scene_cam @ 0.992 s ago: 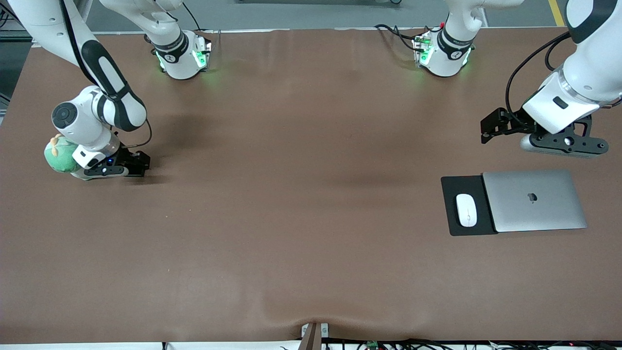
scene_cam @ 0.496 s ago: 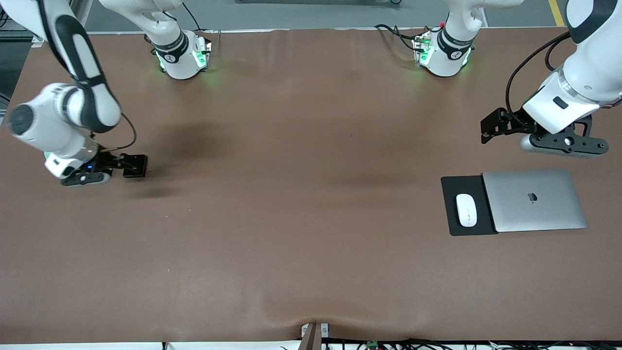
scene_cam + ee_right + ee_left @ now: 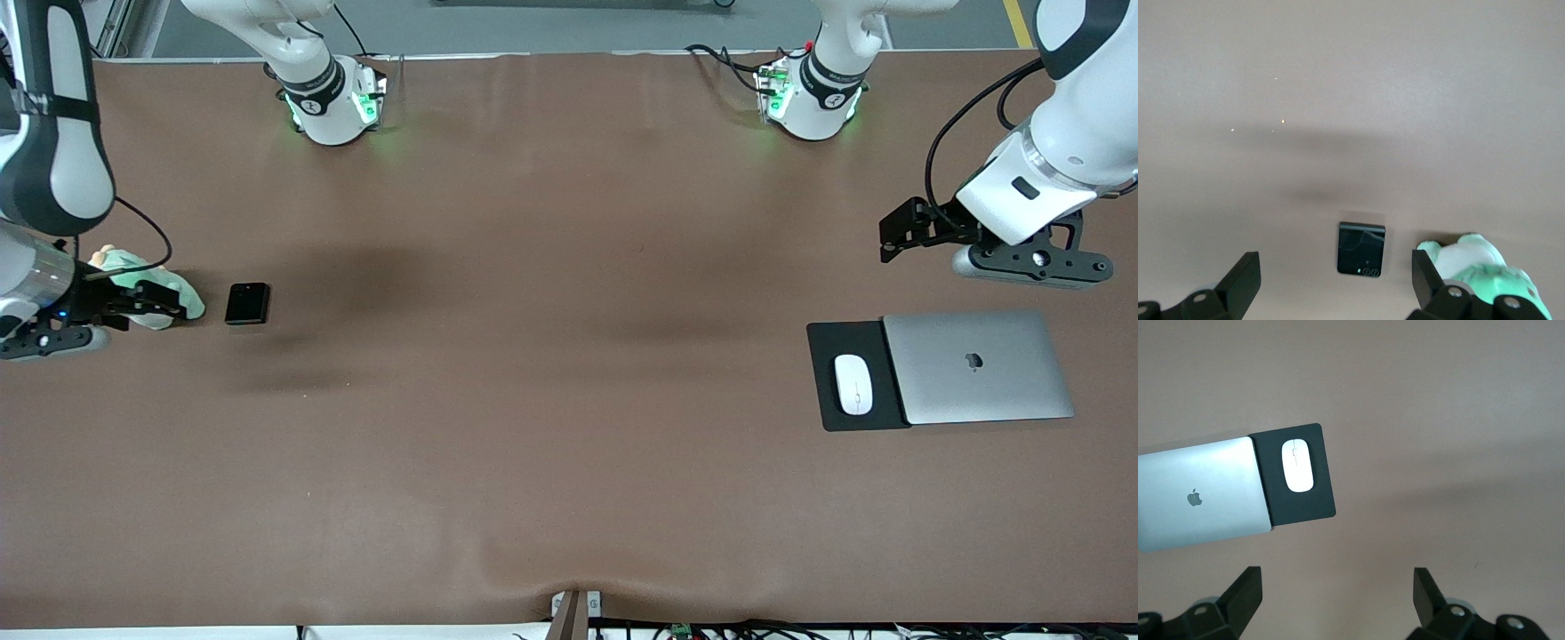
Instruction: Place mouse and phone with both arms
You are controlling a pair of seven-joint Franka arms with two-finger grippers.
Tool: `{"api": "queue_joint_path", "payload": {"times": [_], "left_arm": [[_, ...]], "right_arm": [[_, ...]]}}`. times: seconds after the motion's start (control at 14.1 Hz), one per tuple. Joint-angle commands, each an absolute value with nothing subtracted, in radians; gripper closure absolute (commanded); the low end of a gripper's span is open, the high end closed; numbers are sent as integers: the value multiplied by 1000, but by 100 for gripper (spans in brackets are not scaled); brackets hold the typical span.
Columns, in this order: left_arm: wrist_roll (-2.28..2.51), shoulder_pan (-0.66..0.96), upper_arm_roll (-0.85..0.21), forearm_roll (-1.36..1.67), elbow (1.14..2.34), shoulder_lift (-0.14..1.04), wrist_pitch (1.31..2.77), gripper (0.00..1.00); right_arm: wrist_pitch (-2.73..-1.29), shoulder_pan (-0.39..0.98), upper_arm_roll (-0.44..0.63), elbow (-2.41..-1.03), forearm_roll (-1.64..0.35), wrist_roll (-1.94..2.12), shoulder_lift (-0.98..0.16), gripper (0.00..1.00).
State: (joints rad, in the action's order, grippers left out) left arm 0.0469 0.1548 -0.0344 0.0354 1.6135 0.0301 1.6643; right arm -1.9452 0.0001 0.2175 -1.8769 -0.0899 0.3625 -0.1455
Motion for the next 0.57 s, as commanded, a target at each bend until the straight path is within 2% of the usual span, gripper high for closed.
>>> {"api": "queue_joint_path", "payload": {"times": [0.0,0.35,0.5], "left_arm": [[17,155,-31,29,1597,38,1644,0],[17,155,-32,29,1597,38,1644,0],[18,153,-32,29,1597,38,1644,0]], "right_arm": [[-1804,34,206,-1726,-14,205,-164,0],[-1613,75,206,-1444,8,143,-205,0],[-1588,80,204,-1410,-9,129,-199,0]]}}
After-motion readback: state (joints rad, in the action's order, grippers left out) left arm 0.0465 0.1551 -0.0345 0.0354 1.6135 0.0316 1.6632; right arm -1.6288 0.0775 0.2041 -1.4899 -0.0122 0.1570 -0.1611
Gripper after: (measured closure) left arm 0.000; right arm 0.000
